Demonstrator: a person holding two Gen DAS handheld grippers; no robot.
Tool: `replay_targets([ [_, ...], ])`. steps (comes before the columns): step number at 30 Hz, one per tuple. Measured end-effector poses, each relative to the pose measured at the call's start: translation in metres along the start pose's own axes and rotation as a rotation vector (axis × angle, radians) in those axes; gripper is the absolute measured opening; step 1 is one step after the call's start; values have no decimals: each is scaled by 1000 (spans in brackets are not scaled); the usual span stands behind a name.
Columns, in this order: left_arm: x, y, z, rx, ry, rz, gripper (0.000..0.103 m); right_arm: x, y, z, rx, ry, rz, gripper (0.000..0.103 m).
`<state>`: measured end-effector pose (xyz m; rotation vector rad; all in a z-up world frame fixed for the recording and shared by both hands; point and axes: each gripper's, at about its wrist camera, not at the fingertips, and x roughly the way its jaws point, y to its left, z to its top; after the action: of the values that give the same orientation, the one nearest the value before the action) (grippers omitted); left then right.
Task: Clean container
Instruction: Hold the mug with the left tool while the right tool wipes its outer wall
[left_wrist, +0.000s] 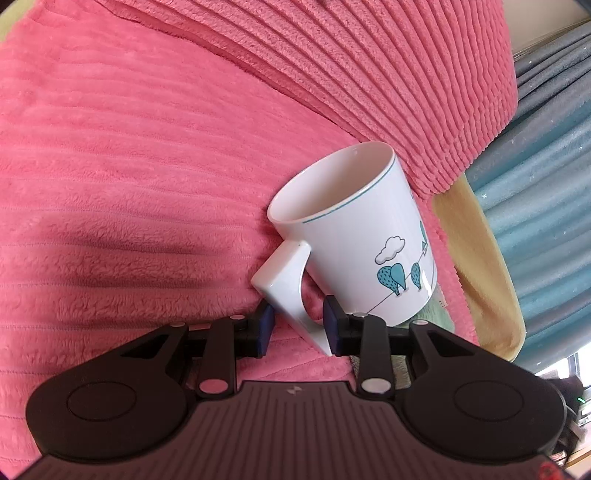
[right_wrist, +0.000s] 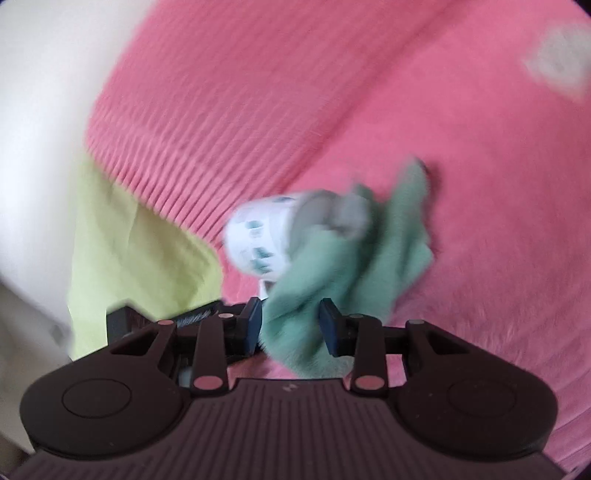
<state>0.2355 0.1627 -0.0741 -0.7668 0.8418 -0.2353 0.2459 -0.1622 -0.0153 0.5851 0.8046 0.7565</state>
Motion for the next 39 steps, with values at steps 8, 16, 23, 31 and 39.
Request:
replay_targets([
  [8,1,6,6,4,3,-3,40,33,76,-67,-764,61,-479,5],
  [16,0,8,6,10,5,-5,40,26,50,-42,-901,-17,-353,4],
  [23,0,5,5,31,5,4,40,53,54,-46,-1174,-4,-277,3],
  [31,1,-2,4,67,5,13,41,71,43,-48,-1231,-97,-265,2],
  [39,-2,-5,1,101,1,22,41,94,31,-20,-1016,-111,-301,3],
])
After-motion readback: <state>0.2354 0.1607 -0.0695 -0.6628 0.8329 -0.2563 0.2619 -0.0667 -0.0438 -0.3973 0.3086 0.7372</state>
